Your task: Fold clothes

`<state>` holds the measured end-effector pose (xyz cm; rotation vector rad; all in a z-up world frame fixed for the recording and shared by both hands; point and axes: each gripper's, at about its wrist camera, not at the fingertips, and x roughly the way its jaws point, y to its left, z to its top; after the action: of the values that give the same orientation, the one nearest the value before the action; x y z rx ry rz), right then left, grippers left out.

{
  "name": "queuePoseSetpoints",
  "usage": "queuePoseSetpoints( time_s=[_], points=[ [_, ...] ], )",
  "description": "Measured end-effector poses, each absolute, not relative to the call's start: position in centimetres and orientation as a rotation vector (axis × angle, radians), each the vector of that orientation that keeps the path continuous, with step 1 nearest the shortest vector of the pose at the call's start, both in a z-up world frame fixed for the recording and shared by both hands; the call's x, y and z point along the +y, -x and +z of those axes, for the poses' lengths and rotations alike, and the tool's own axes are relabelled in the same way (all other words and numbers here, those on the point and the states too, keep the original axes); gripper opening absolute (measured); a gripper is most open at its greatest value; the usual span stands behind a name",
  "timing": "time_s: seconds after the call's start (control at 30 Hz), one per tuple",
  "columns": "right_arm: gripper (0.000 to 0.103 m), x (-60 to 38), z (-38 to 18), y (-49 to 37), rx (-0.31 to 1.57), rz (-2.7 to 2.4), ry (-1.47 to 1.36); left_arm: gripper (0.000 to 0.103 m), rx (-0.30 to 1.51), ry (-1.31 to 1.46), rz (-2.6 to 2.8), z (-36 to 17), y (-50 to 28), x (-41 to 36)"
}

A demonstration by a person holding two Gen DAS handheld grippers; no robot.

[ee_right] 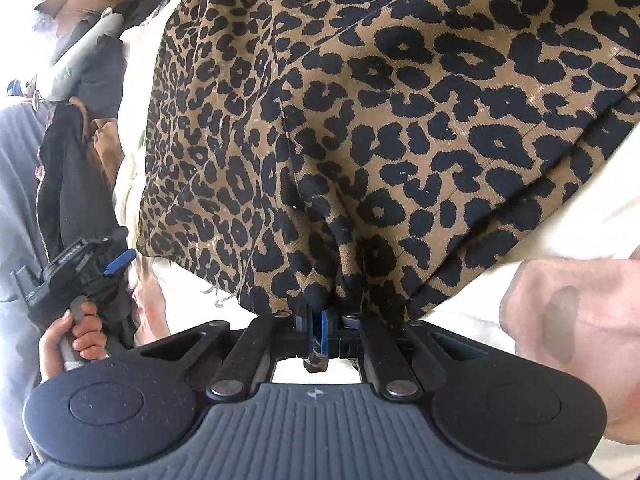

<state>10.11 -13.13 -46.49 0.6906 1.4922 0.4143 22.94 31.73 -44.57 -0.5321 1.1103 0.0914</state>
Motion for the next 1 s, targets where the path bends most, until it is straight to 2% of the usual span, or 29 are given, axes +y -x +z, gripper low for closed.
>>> queuePoseSetpoints(
  time_s=[0.13, 0.3, 0.33, 0.37, 0.4, 0.47, 0.8, 1.0],
  points=[
    [0.001, -13.5, -46.4, -10.2, 1.483, 0.399, -0.682, 0.038, 1.131, 0.512, 0.058, -46.1, -23.1, 31.2],
    [0.001, -13.6, -46.4, -10.2, 1.484, 0.39, -0.675, 0.038, 1.133, 0.496, -0.006, -46.7, -22.9, 30.4],
    [0.001, -13.5, -46.4, -10.3, 1.485, 0.394, -0.671, 0.034, 1.127, 0.493, -0.007, -46.8, -22.7, 30.4],
    [0.001, -13.5, -46.4, -10.3, 1.486, 0.398, -0.667, 0.022, 1.123, 0.502, -0.002, -46.9, -22.6, 30.6],
    [0.001, -13.4, -46.5, -10.4, 1.49, 0.405, -0.665, 0.014, 1.12, 0.528, 0.0, -47.0, -22.5, 30.9],
    [0.001, -13.2, -46.5, -10.5, 1.499, 0.419, -0.661, 0.007, 1.109, 0.575, -0.004, -46.8, -22.2, 31.6],
    [0.001, -11.6, -46.3, -10.6, 1.537, 0.49, -0.656, 0.004, 1.0, 0.529, 0.003, -41.5, -22.6, 31.9],
    [0.005, -11.1, -47.6, -10.1, 1.556, 0.481, -0.671, 0.006, 1.063, 0.489, 0.072, -43.4, -23.5, 31.9]
  ],
)
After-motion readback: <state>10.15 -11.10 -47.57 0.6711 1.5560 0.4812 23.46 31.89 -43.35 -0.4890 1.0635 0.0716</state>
